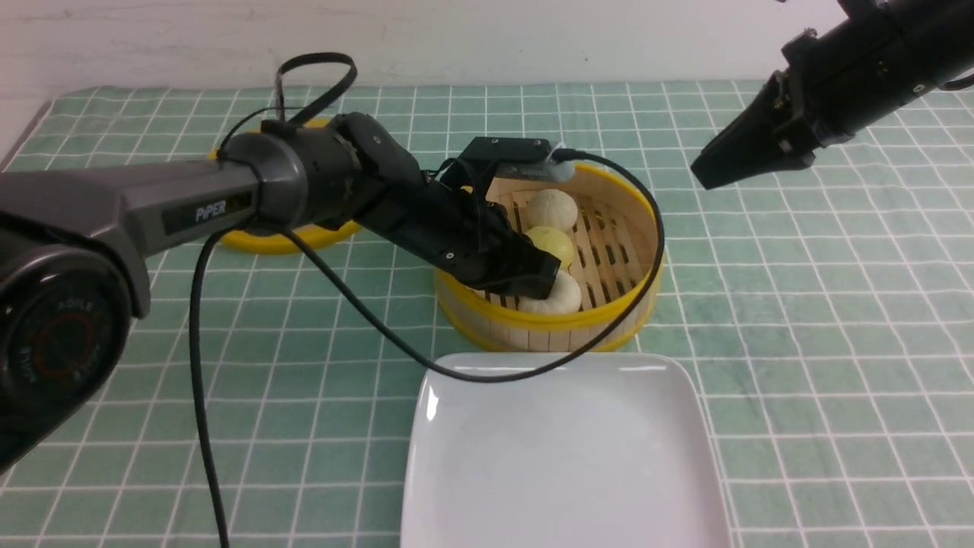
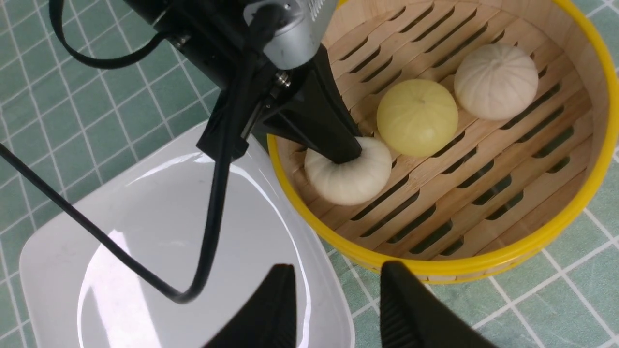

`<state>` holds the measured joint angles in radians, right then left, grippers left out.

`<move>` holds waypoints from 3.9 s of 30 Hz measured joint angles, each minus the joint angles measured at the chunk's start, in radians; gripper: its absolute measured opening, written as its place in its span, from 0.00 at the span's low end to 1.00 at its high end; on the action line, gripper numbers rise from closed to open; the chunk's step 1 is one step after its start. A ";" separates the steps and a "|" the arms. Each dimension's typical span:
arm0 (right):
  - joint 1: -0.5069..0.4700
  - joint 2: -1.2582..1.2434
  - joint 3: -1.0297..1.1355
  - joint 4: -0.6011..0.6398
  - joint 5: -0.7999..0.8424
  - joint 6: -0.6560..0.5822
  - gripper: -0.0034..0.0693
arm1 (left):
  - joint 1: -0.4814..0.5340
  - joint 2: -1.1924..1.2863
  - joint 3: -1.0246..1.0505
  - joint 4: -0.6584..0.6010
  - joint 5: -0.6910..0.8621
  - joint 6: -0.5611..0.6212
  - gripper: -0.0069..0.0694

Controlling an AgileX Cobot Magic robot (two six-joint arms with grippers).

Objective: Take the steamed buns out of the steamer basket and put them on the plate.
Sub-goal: Use the left arm to grab the steamed stuffed bun that is closest to it, then use the left arm to put the steamed stuffed bun into the plate, then use the right arm to grab the steamed stuffed bun that is closest to it

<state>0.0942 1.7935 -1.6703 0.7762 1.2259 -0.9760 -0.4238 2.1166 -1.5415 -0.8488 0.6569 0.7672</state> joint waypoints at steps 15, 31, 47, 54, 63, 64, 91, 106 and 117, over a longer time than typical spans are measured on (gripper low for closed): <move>0.000 0.000 0.000 0.002 0.000 0.000 0.41 | 0.000 -0.229 0.003 0.048 0.042 0.000 0.13; 0.000 -0.032 0.000 0.032 0.000 -0.076 0.41 | 0.000 -0.435 0.005 0.430 0.442 -0.284 0.13; 0.000 -0.078 -0.001 0.046 0.006 -0.086 0.41 | 0.000 -0.292 0.253 0.320 0.284 -0.160 0.13; 0.000 -0.078 -0.001 0.046 0.006 -0.086 0.41 | 0.000 -0.217 0.253 0.248 0.221 -0.102 0.13; 0.000 -0.078 -0.001 0.046 0.006 -0.086 0.41 | 0.000 -0.216 0.253 0.244 0.183 -0.085 0.16; 0.000 -0.078 -0.001 0.046 0.006 -0.086 0.41 | 0.000 -0.216 0.253 0.244 0.186 -0.085 0.18; 0.000 -0.068 -0.001 0.010 -0.040 0.025 0.41 | -0.001 -0.441 -0.079 0.383 0.419 -0.276 0.75; 0.227 0.197 -0.240 -0.249 -0.152 0.152 0.53 | -0.001 -0.643 -0.105 0.569 0.395 -0.438 0.74; 0.270 0.385 -0.335 -0.346 -0.197 0.197 0.53 | -0.001 -0.658 -0.105 0.569 0.398 -0.444 0.71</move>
<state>0.3645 2.1780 -2.0057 0.4303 1.0285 -0.7791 -0.4247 1.4586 -1.6461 -0.2802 1.0549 0.3231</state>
